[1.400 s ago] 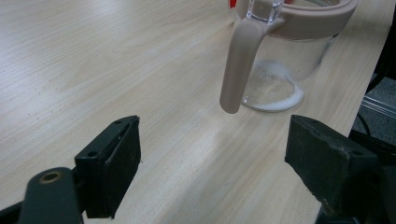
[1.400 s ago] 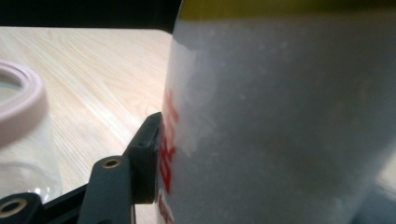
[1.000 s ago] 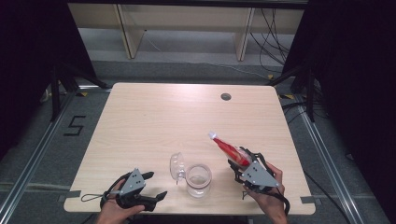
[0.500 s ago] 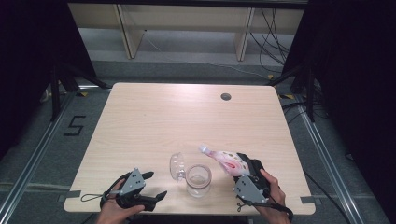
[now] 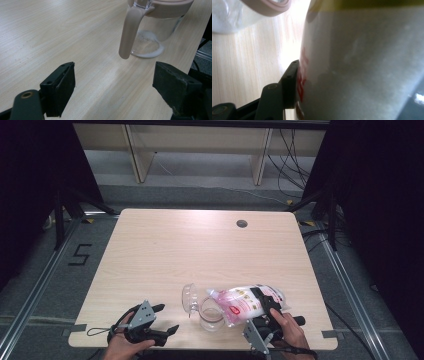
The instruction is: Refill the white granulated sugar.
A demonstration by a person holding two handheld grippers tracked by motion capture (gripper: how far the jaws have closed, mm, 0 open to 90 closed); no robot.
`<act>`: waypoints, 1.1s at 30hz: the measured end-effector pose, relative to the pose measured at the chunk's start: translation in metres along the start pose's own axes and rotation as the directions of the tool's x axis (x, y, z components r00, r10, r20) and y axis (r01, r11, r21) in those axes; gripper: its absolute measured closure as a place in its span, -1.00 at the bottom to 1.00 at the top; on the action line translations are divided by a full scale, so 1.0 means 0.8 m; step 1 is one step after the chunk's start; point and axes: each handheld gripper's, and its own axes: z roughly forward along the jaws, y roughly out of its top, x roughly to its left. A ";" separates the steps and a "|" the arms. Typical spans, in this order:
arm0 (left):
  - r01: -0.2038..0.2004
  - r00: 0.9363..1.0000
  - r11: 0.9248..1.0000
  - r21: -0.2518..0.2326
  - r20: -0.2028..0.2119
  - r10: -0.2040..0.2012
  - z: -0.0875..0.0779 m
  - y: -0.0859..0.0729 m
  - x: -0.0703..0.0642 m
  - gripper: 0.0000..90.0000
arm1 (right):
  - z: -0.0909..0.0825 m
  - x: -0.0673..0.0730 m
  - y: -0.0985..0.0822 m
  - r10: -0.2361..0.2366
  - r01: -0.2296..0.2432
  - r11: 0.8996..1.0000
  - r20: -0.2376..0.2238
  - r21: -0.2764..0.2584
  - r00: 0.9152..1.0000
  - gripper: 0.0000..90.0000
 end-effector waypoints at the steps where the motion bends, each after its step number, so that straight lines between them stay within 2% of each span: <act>1: 0.005 1.000 1.000 -0.004 0.003 -0.005 0.000 0.000 0.000 -0.60 | -0.001 -0.003 0.003 -0.079 0.079 0.997 0.002 0.010 0.997 -0.03; 2: 0.004 1.000 1.000 -0.003 0.003 -0.004 0.001 0.000 0.000 -0.60 | -0.002 0.002 0.004 -0.062 0.061 0.998 0.012 0.022 0.998 -0.02; 3: 0.007 1.000 1.000 -0.003 0.003 -0.007 0.001 0.000 -0.001 -0.60 | -0.002 0.004 0.005 -0.078 0.078 0.997 0.013 0.025 0.997 -0.02; 4: 0.033 0.999 0.999 -0.003 0.002 -0.033 0.001 -0.001 -0.003 -0.60 | -0.002 0.003 0.006 -0.107 0.106 0.994 0.018 0.019 0.994 -0.02; 7: 0.030 1.000 1.000 -0.005 0.002 -0.030 0.001 -0.001 -0.003 -0.60 | -0.002 0.004 0.008 -0.160 0.160 0.987 0.014 0.020 0.987 -0.02; 9: 0.034 0.999 0.999 -0.004 0.002 -0.034 0.001 -0.001 -0.003 -0.60 | -0.002 0.003 0.011 -0.232 0.232 0.972 0.017 0.027 0.973 -0.02; 11: 0.041 0.999 0.999 -0.010 0.003 -0.041 0.002 -0.001 -0.003 -0.60 | -0.004 0.007 0.010 -0.203 0.203 0.978 0.013 0.046 0.979 -0.01; 12: 0.039 0.999 0.999 -0.010 0.003 -0.039 0.002 -0.001 -0.003 -0.60 | -0.003 0.002 0.011 -0.267 0.267 0.963 0.024 0.026 0.963 -0.01; 13: 0.035 0.999 0.999 -0.009 0.002 -0.035 0.002 -0.001 -0.003 -0.60 | -0.004 0.000 0.012 -0.288 0.287 0.958 0.027 0.026 0.957 -0.01; 14: 0.032 0.999 0.999 -0.002 -0.003 -0.032 0.002 -0.001 -0.003 -0.60 | -0.006 0.005 0.011 -0.239 0.238 0.970 0.022 0.050 0.971 -0.01; 15: 0.034 0.999 0.999 -0.001 0.000 -0.034 0.002 -0.001 -0.003 -0.60 | -0.007 0.005 0.011 -0.241 0.239 0.969 0.027 0.057 0.970 -0.01; 16: 0.033 0.999 0.999 0.003 0.001 -0.033 0.002 -0.001 -0.003 -0.60 | -0.006 0.000 0.013 -0.294 0.293 0.955 0.029 0.042 0.955 -0.01; 17: 0.030 1.000 1.000 0.003 -0.002 -0.030 0.002 -0.001 -0.004 -0.60 | -0.006 -0.002 0.015 -0.322 0.321 0.946 0.032 0.039 0.946 -0.01; 18: 0.028 1.000 1.000 0.003 0.002 -0.028 0.002 -0.001 -0.003 -0.60 | -0.007 0.002 0.013 -0.287 0.285 0.957 0.033 0.051 0.957 -0.01; 20: 0.034 0.999 0.999 -0.003 -0.001 -0.034 0.002 -0.001 -0.004 -0.60 | -0.007 0.000 0.015 -0.328 0.326 0.944 0.033 0.046 0.944 -0.01; 21: 0.032 0.999 0.999 0.000 -0.004 -0.032 0.002 -0.001 -0.003 -0.60 | -0.005 -0.002 0.016 -0.367 0.367 0.930 0.047 0.026 0.929 -0.01; 22: 0.032 0.999 0.999 0.000 -0.004 -0.032 0.002 -0.002 -0.003 -0.60 | -0.007 0.001 0.015 -0.347 0.346 0.937 0.026 0.045 0.937 -0.01; 24: 0.032 0.999 0.999 0.001 -0.004 -0.032 0.002 -0.002 -0.003 -0.60 | -0.008 0.003 0.016 -0.348 0.346 0.937 0.028 0.050 0.937 -0.01; 25: 0.031 1.000 1.000 0.002 0.000 -0.031 0.002 -0.002 -0.003 -0.61 | -0.006 0.002 0.017 -0.381 0.380 0.924 0.043 0.037 0.923 -0.01; 26: 0.030 1.000 1.000 0.003 -0.001 -0.030 0.002 -0.002 -0.003 -0.61 | -0.007 0.003 0.018 -0.410 0.408 0.912 0.034 0.048 0.912 -0.01; 27: 0.029 1.000 1.000 0.004 -0.001 -0.029 0.002 -0.002 -0.003 -0.61 | -0.006 0.002 0.019 -0.425 0.423 0.905 0.037 0.042 0.904 0.00; 28: 0.026 1.000 1.000 0.001 0.002 -0.026 0.002 -0.002 -0.003 -0.61 | -0.005 0.003 0.019 -0.430 0.429 0.903 0.041 0.031 0.902 0.00; 29: 0.028 1.000 1.000 0.004 -0.002 -0.028 0.002 -0.002 -0.003 -0.61 | -0.006 0.005 0.019 -0.422 0.420 0.906 0.027 0.050 0.906 0.00; 30: 0.028 1.000 1.000 0.004 -0.004 -0.028 0.002 -0.002 -0.003 -0.61 | -0.006 0.006 0.019 -0.424 0.422 0.905 0.041 0.049 0.905 0.00; 31: 0.028 1.000 1.000 0.005 -0.005 -0.028 0.002 -0.002 -0.003 -0.61 | -0.007 0.006 0.020 -0.435 0.433 0.900 0.033 0.057 0.900 0.00; 32: 0.027 1.000 1.000 0.006 -0.005 -0.027 0.002 -0.002 -0.003 -0.61 | -0.007 0.007 0.019 -0.435 0.433 0.900 0.046 0.050 0.899 0.00; 33: 0.025 1.000 1.000 0.008 -0.005 -0.025 0.002 -0.002 -0.003 -0.61 | -0.008 0.006 0.020 -0.438 0.436 0.898 0.038 0.061 0.898 0.00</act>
